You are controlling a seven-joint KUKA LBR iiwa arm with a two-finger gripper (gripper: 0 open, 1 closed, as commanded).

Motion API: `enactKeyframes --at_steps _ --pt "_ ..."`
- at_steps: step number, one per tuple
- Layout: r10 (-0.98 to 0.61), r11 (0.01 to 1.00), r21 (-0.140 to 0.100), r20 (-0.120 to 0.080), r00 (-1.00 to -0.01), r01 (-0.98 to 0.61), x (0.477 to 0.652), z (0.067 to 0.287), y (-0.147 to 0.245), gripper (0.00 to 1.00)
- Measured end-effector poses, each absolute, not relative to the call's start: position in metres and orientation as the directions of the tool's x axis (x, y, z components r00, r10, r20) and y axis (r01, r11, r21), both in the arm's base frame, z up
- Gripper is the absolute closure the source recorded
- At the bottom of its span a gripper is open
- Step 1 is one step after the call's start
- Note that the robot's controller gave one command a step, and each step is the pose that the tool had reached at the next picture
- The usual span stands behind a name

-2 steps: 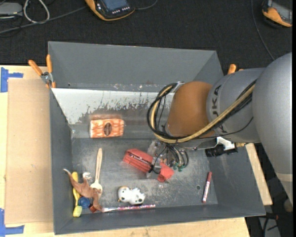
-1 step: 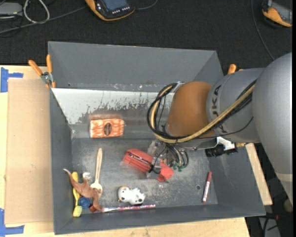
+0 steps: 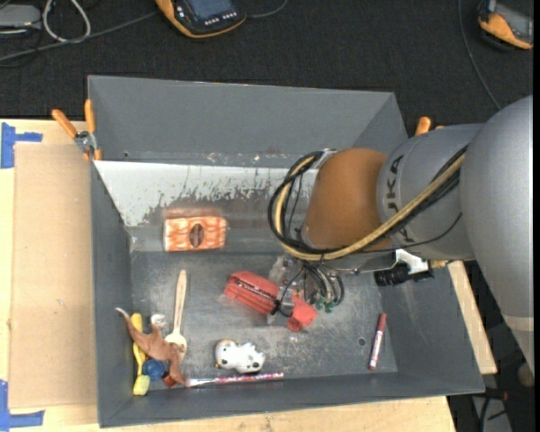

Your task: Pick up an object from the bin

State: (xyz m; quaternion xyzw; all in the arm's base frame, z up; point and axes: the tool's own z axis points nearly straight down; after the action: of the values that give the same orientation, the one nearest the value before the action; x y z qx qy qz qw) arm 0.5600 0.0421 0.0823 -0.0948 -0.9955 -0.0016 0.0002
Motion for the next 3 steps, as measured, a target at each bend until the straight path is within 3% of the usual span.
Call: enactKeyframes --at_steps 3 --pt "0.189 0.982 0.003 0.001 -0.982 0.189 0.56 0.0823 0.042 1.0"
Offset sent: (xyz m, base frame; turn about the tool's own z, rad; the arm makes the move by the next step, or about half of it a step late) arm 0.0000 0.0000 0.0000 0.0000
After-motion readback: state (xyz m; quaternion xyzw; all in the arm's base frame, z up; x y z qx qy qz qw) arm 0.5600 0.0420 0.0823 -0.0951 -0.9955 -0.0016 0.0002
